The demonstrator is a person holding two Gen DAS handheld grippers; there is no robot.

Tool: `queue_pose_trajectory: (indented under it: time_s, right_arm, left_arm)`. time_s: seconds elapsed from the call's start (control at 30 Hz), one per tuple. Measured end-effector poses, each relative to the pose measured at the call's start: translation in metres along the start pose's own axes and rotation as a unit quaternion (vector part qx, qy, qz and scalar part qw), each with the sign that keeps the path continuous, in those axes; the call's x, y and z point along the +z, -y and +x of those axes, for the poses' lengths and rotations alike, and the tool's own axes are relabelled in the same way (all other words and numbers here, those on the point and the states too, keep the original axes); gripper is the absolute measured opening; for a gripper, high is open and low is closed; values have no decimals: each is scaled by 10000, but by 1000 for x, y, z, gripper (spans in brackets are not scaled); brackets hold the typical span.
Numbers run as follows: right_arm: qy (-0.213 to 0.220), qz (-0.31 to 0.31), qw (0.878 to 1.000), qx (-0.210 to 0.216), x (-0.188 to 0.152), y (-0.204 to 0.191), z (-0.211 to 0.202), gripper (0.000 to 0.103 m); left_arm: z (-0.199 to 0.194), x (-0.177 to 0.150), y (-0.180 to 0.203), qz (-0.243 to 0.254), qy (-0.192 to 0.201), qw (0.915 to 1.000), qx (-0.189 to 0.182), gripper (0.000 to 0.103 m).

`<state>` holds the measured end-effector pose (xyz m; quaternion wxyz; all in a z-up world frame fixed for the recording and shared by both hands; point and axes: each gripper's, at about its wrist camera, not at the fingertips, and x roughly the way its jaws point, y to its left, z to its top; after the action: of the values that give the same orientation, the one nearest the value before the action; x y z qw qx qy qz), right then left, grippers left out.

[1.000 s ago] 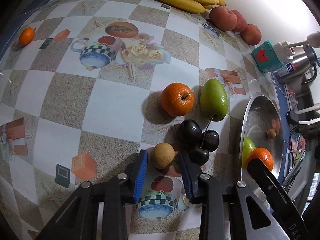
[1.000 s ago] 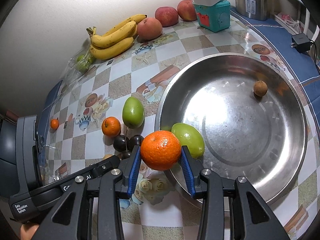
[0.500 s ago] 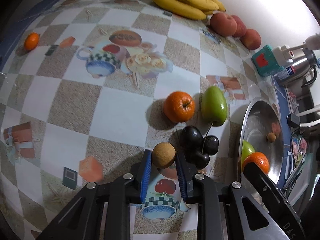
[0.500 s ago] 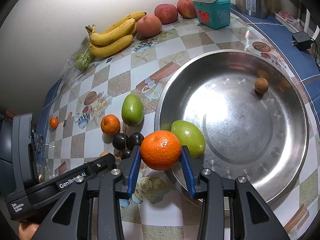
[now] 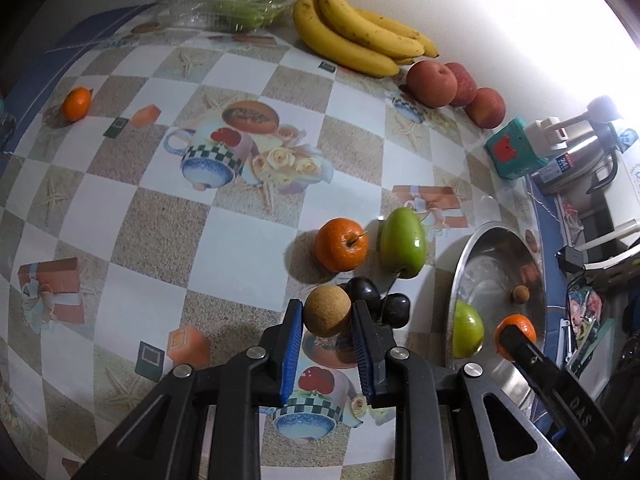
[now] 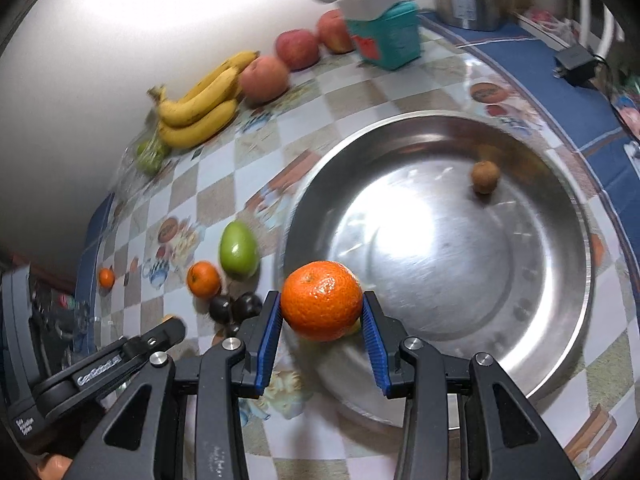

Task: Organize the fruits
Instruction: 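Carry the orange with the right tool while the left tool carries the tan fruit over the basin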

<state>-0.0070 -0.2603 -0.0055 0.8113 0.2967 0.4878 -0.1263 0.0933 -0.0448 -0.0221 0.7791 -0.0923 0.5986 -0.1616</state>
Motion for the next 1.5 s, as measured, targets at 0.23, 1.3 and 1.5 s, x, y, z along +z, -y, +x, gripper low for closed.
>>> queue_pose_trajectory:
  time_s: [0.23, 1.3, 1.5]
  right_arm:
    - [301, 478, 9980, -300, 12, 35, -16, 41]
    - [577, 1159, 9896, -630, 20, 100, -34, 41]
    - [400, 1169, 9905, -607, 18, 99, -24, 41]
  left_arm:
    - [-4, -9, 34, 535, 64, 9984, -160, 26]
    - [28, -80, 164, 2576, -242, 9643, -559, 26]
    - [41, -83, 162, 2568, -411, 9648, -386, 26]
